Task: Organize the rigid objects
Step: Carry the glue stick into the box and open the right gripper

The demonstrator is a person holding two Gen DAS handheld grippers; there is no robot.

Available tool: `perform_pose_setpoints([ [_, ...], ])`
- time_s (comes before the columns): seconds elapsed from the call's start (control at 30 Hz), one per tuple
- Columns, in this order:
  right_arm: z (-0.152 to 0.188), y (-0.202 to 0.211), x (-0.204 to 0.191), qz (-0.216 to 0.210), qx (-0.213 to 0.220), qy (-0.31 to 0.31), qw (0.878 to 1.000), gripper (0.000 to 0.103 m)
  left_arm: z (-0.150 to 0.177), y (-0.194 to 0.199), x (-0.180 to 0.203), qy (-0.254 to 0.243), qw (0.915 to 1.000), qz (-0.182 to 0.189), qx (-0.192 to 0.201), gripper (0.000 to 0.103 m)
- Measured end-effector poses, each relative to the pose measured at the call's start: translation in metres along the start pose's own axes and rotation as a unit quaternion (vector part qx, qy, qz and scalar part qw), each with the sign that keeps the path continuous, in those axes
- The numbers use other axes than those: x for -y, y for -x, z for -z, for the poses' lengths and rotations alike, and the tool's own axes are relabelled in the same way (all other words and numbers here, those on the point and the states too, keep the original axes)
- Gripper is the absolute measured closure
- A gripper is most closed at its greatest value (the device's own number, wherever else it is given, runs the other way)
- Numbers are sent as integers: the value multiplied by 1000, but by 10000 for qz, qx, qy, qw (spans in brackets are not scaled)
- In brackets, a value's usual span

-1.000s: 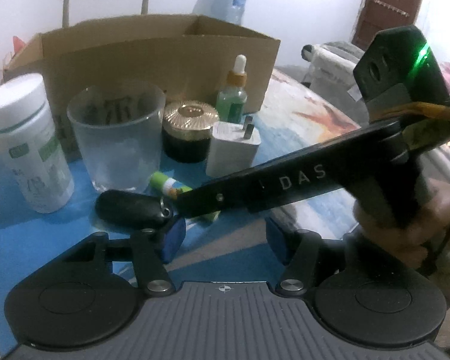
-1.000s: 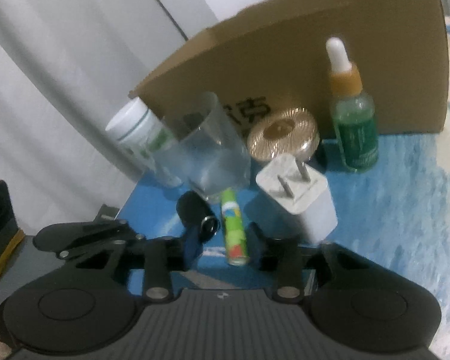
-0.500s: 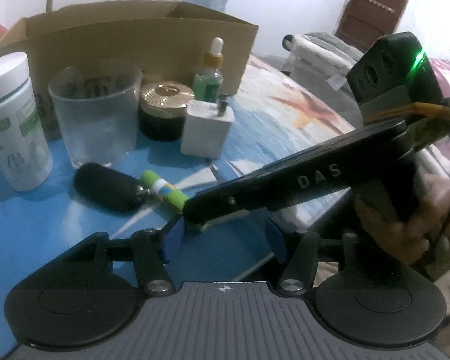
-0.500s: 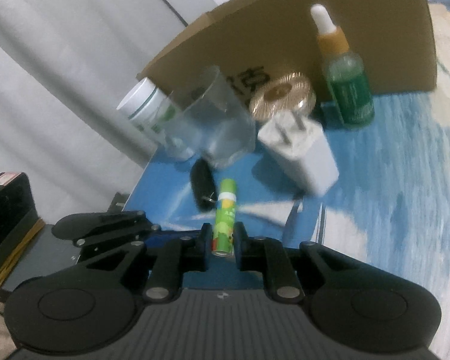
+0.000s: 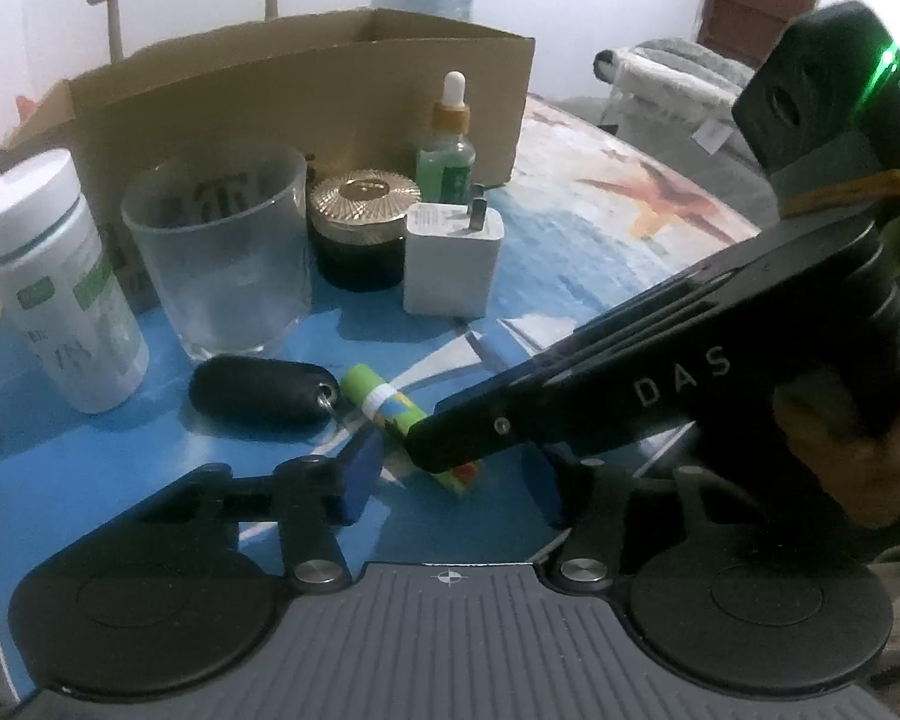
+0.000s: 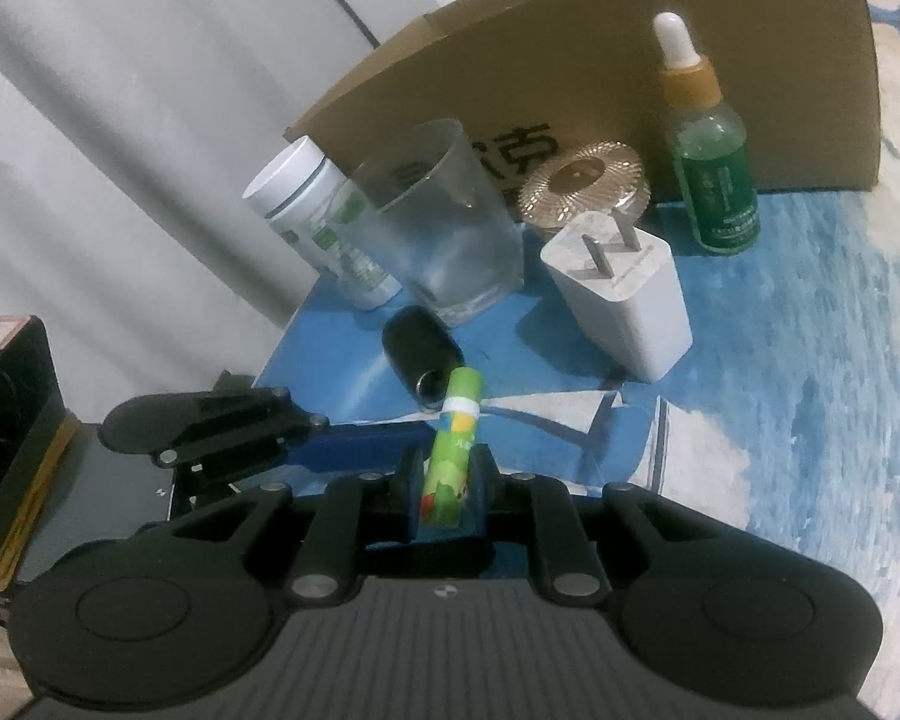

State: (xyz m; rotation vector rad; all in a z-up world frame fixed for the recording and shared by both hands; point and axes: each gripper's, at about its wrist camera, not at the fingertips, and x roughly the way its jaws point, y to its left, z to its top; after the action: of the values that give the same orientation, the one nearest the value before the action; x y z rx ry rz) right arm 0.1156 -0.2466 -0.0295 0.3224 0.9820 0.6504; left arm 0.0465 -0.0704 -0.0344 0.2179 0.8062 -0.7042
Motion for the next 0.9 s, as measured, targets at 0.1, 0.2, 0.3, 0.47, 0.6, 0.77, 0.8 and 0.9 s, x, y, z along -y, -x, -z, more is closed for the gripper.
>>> perform_pose_setpoints([
  [0.1,-1,0,-2,22,-30,73,10000,85,0,0,2,-93,9998,-161,12,65],
  [0.2,-2,-1,-4,61,-19,175,9998,84,0,0,1,-76,9998,-198,26,67],
  [0.3,-2,-1,-4,70,11,247,9997,84,0,1,1,-58,9997,-235,59,70],
  [0.47,0,0,-4,14,85,339,9994,82,3,3,1,2,9997,-231,126,71],
  [0.6,1,3,-5,-29,109,305,9995,82,4,7,3,11,9995,-253,201,72],
  [0.77,-1,13,-14,-79,234,373,9990,82,2,20,8,-61,9984,-343,436,72],
  [0.8,-2,16,-16,-89,258,379,9989,82,1,24,9,-66,9981,-364,488,72],
  [0.9,-9,28,-28,-105,418,541,9976,81,-6,38,12,-140,9964,-469,691,72],
])
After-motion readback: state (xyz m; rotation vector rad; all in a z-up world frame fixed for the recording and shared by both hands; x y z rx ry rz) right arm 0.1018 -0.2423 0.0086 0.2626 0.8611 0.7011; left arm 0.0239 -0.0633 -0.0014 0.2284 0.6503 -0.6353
